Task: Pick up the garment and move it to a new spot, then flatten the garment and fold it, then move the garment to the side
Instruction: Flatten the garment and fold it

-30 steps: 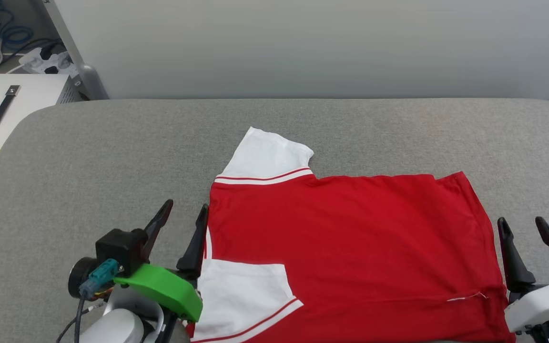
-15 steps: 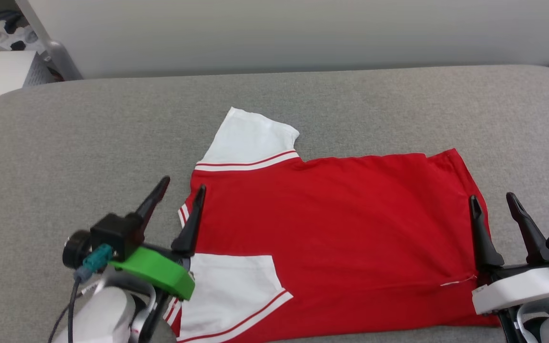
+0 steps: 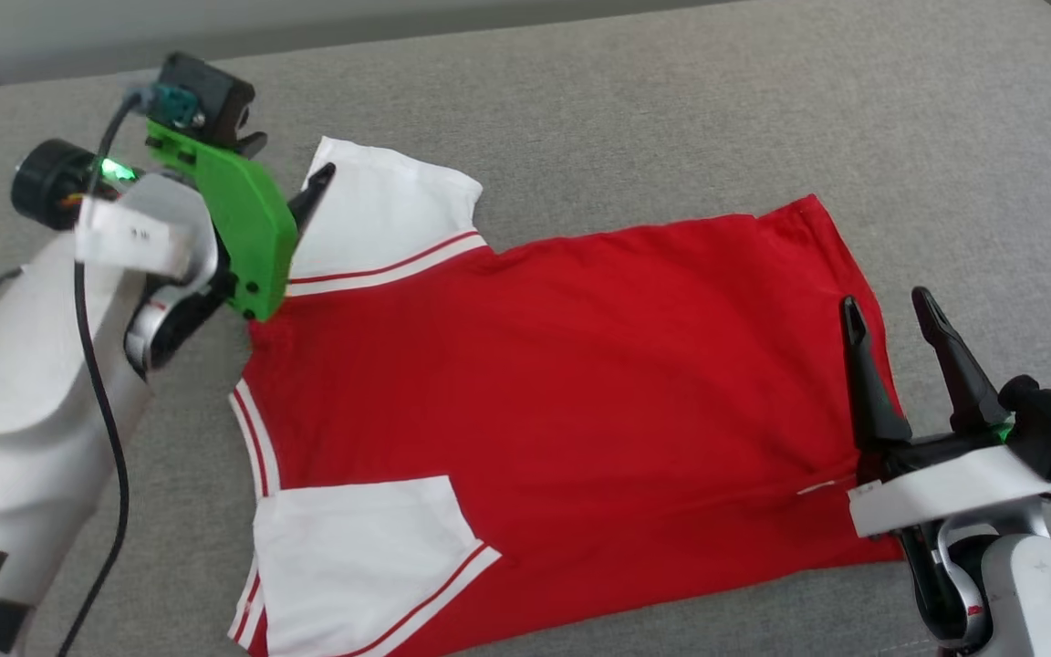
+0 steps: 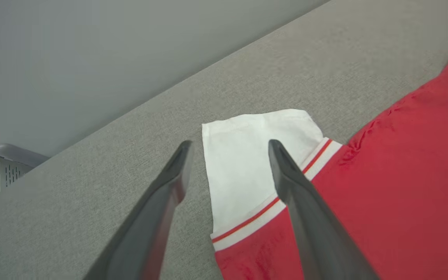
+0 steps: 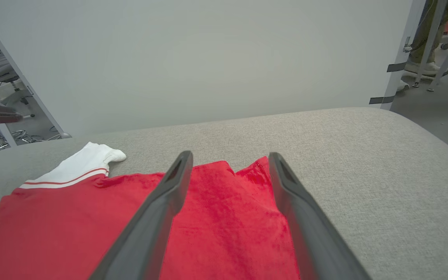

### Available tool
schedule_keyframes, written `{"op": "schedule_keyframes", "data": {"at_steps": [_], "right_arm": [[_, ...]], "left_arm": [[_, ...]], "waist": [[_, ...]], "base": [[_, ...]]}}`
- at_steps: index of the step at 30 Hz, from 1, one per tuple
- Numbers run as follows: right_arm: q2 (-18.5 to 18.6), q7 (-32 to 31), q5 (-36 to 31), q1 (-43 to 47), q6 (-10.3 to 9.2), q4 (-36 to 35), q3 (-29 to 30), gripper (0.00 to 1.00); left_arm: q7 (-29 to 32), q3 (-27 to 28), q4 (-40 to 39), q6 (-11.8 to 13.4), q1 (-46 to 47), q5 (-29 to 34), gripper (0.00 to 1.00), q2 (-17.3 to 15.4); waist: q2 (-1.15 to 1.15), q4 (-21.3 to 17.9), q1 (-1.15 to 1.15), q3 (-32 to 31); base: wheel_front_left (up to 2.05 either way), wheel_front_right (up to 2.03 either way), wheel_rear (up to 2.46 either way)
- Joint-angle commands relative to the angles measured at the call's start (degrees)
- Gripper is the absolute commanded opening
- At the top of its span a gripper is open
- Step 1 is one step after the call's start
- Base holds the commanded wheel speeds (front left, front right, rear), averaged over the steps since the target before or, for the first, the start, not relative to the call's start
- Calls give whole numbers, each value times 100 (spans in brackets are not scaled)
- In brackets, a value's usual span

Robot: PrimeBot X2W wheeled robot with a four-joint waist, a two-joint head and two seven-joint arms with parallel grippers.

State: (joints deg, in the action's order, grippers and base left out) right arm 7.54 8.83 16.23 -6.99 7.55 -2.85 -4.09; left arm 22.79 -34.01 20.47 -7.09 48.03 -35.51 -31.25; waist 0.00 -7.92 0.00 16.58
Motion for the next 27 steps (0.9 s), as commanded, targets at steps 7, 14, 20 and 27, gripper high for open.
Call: {"op": "schedule_keyframes", "data": {"at_steps": [7, 14, 20, 27], "right_arm": [[-91, 150, 102, -391, -6, 40, -306, 100], [-135, 284, 140, -558, -6, 143, -515, 100], [-156, 361, 257, -644, -6, 197, -715, 100], [-179, 421, 413, -715, -6, 298, -784, 100]], "left_arm": [[1808, -594, 806, -38, 1332, -914, 100, -457], [2479, -737, 1423, -18, 2045, -1321, 100, -723], [2730, -581, 1984, 139, 2255, -1566, 100, -629], [2637, -640, 2207, 163, 2271, -1510, 100, -578]], "waist": [[0, -789, 0, 847], [0, -1022, 0, 1198], [0, -1134, 0, 1368], [0, -1192, 0, 1491]], "base": [[0, 0, 0], [0, 0, 0], [0, 0, 0], [0, 0, 0]]}}
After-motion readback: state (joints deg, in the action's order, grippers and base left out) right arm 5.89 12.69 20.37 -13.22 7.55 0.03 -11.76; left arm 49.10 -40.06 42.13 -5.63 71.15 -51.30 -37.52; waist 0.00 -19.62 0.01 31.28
